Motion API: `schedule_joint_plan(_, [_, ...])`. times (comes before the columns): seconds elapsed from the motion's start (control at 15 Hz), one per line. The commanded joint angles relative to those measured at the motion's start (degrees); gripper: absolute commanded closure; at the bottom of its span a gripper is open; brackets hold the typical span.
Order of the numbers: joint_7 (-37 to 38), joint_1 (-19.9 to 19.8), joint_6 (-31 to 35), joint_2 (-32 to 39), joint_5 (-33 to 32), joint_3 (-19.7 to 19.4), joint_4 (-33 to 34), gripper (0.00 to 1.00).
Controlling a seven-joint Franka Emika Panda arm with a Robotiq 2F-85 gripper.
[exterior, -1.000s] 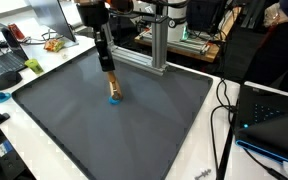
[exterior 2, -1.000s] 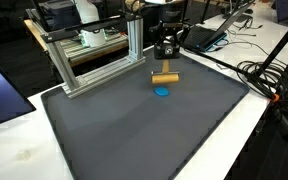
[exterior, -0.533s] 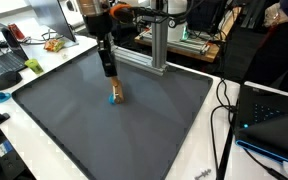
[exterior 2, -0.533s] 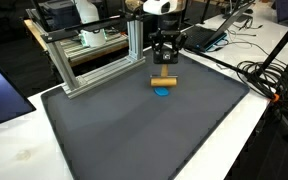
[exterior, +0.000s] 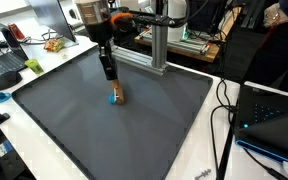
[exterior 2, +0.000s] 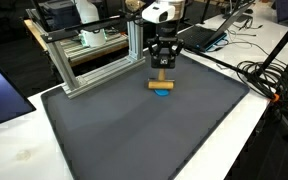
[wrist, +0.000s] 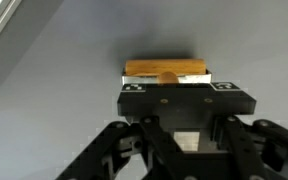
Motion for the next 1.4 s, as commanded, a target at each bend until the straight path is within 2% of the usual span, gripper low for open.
schedule_joint_plan(0.0, [1.6, 1.2, 0.1, 0.6, -1.7, -1.2, 0.9, 0.78])
schedule_joint_plan(1.07, [-0.2, 0.9, -2.8, 6.4, -1.8, -1.3, 7.1, 0.78])
schedule_joint_plan(1.33, [-0.3, 0.8, -1.8, 7.0, -1.6, -1.4, 7.5, 0.78])
